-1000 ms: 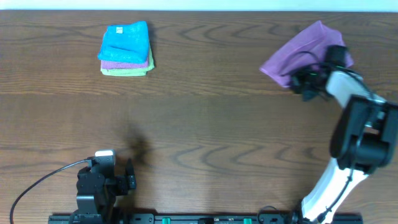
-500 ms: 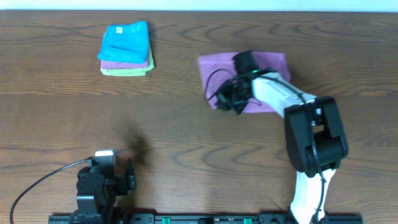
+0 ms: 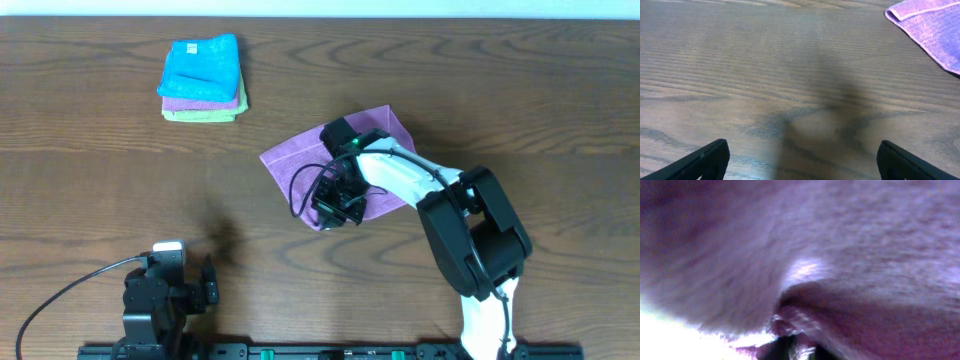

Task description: Fold the cloth

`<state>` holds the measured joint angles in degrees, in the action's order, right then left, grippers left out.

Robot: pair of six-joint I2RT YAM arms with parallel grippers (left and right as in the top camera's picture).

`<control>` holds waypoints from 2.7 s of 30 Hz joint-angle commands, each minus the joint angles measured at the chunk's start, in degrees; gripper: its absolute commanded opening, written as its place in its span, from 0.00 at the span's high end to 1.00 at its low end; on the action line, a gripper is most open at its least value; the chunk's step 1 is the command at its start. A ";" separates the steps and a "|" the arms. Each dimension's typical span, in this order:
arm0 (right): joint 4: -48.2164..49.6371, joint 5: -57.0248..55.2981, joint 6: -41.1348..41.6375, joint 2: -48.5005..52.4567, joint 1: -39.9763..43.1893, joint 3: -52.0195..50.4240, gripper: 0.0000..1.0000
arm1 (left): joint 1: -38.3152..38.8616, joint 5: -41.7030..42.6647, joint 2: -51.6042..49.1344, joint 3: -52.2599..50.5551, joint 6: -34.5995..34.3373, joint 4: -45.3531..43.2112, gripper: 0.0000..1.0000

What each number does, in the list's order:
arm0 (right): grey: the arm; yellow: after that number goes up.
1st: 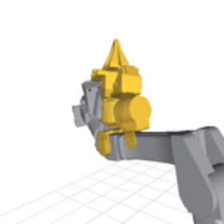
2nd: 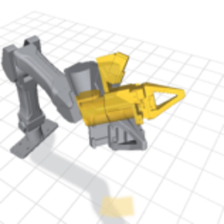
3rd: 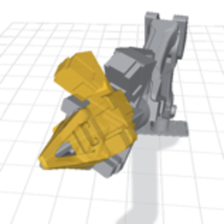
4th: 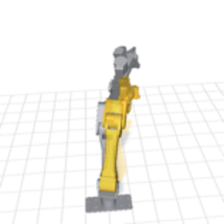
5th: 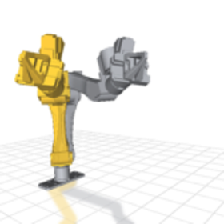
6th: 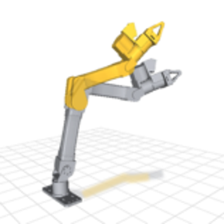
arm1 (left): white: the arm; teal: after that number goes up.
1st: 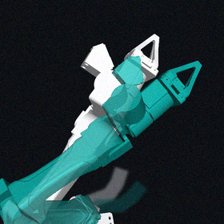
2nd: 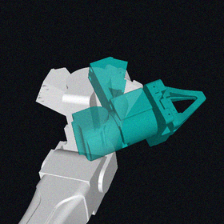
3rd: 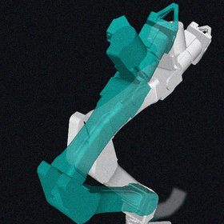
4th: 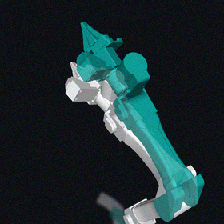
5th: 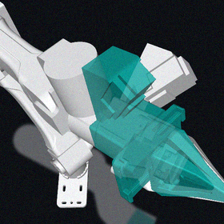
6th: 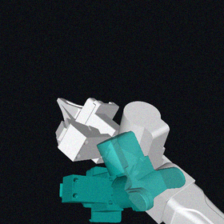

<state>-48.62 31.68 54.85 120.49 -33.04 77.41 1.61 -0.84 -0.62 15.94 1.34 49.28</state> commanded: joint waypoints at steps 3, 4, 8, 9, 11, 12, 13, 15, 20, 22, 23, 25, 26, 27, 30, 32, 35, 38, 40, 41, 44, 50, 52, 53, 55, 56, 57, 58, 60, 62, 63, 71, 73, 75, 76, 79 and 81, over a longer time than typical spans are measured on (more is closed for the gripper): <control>2.89 0.61 -5.64 1.11 0.20 -0.90 0.11 | -0.09 -0.63 0.35 -2.51 0.17 2.10 0.05; 3.43 1.92 -6.62 1.11 0.31 -0.90 0.08 | -0.09 -0.63 0.35 -2.51 0.17 2.10 0.05; 4.50 5.29 -11.52 0.74 0.39 -0.90 0.01 | -0.09 -0.63 0.35 -2.51 0.17 2.10 0.05; 4.59 6.56 -12.81 0.57 0.39 -0.90 0.01 | -0.09 -0.63 0.35 -2.51 0.17 2.10 0.05; 4.59 9.75 -15.21 -0.15 0.37 -0.90 0.01 | -0.09 -0.63 0.35 -2.51 0.17 2.10 0.05; 4.22 11.34 -16.11 -0.57 0.39 -0.90 0.01 | -0.09 -0.63 0.35 -2.51 0.17 2.10 0.05; 3.28 13.20 -17.03 -1.07 0.39 -0.90 0.01 | -0.09 -0.63 0.35 -2.51 0.17 2.10 0.05; 0.09 15.41 -18.80 -2.16 0.39 -0.90 0.01 | -0.09 -0.63 0.35 -2.51 0.17 2.10 0.05; -12.83 16.50 -26.73 -5.88 0.31 -0.90 0.01 | -0.09 -0.63 0.35 -2.51 0.17 2.10 0.05; -18.12 16.37 -29.92 -7.65 -0.04 -0.90 0.01 | -0.09 -0.63 0.35 -2.51 0.17 2.10 0.05; -20.17 16.46 -31.45 -8.48 -0.33 -0.90 0.01 | -0.09 -0.63 0.35 -2.51 0.17 2.10 0.05; -24.46 16.48 -35.10 -11.10 -1.11 -0.90 0.01 | -0.09 -0.63 0.35 -2.51 0.17 2.10 0.05; -25.57 15.96 -35.76 -12.26 -1.33 -0.90 0.01 | -0.09 -0.63 0.35 -2.51 0.17 2.10 0.05; -26.27 14.78 -35.87 -13.42 -1.55 -0.90 0.01 | -0.09 -0.63 0.35 -2.51 0.17 2.10 0.05; -26.34 6.51 -35.87 -18.40 -1.27 -0.90 0.01 | -0.09 -0.63 0.35 -2.51 0.17 2.10 0.05; -25.81 -0.90 -36.35 -22.12 -0.22 -0.92 0.01 | -0.09 -0.63 0.35 -2.51 0.17 2.10 0.05; -23.61 -5.53 -41.77 -27.96 2.69 -0.92 0.01 | -0.09 -0.63 0.35 -2.51 0.17 2.10 0.05; -21.07 -5.53 -45.55 -35.01 7.85 -0.92 0.01 | -0.09 -0.63 0.35 -2.51 0.17 2.10 0.05; -19.52 -5.57 -46.47 -39.34 12.39 -0.92 0.01 | -0.09 -0.63 0.35 -2.51 0.17 2.10 0.05; -18.62 -5.60 -47.23 -41.03 14.53 -0.94 0.01 | -0.09 -0.63 0.35 -2.51 0.17 2.10 0.05; -16.06 -6.80 -51.08 -45.13 20.26 -0.98 0.01 | -0.09 -0.63 0.35 -2.51 0.17 2.10 0.05; -15.50 -11.87 -52.57 -46.66 24.13 -0.98 0.01 | -0.09 -4.37 0.35 -2.62 -0.37 -1.86 0.05; -15.80 -11.85 -51.87 -46.62 24.04 -0.98 0.01 | -0.09 1.95 0.35 -2.62 -6.21 -7.54 0.05; -16.63 -11.69 -51.25 -46.62 23.98 -0.98 0.01 | -0.09 7.34 0.35 -2.62 -11.98 -10.27 0.05; -18.12 -12.00 -51.21 -46.62 23.98 -0.98 0.01 | -0.09 19.10 0.35 -2.62 -25.90 -11.10 0.05; -18.12 -12.24 -51.30 -46.60 23.98 -0.98 0.01 | -0.09 21.44 0.33 -2.60 -32.26 -11.17 0.05; -18.10 -12.22 -51.30 -46.62 23.98 -0.98 0.01 | -0.09 22.29 0.33 -2.62 -37.18 -10.54 0.05; -18.03 -12.22 -51.28 -46.62 23.98 -0.98 0.01 | -0.09 22.47 0.33 -2.62 -41.83 -9.53 0.05; -18.05 -12.20 -51.25 -46.62 24.00 -0.98 0.01 | -0.09 22.82 0.33 -2.62 -48.33 -9.29 0.05; -17.99 -12.20 -51.25 -46.62 24.02 -0.98 0.01 | -0.09 22.75 0.33 -2.62 -49.37 -10.99 0.05; -18.01 -12.20 -51.01 -46.62 23.98 -0.98 0.01 | -0.09 22.84 0.33 -2.62 -49.70 -11.21 0.05; -20.98 -13.09 -45.75 -46.51 23.98 -0.98 0.01 | -0.07 37.42 -1.42 -2.51 -57.20 -25.29 0.04; -21.03 -15.93 -46.38 -46.49 24.04 -0.98 0.01 | -0.02 40.30 -4.52 -1.60 -58.97 -25.20 0.00; -20.57 -18.78 -48.13 -46.49 24.46 -0.98 0.01 | 0.61 41.70 -9.18 -0.24 -57.44 -22.32 0.05; -20.04 -19.28 -49.51 -46.45 24.94 -0.98 0.01 | 1.55 42.58 -12.41 0.76 -56.06 -20.65 0.05; -18.08 -19.19 -52.65 -46.31 27.17 -0.98 0.01 | 6.01 42.10 -21.88 4.22 -52.65 -15.69 0.05; -16.85 -19.19 -53.92 -46.23 29.35 -0.98 0.01 | 10.47 40.57 -28.33 7.17 -51.65 -12.76 0.07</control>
<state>-66.28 14.20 4.58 73.89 -6.31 76.44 7.49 38.50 -22.24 18.15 -53.45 34.68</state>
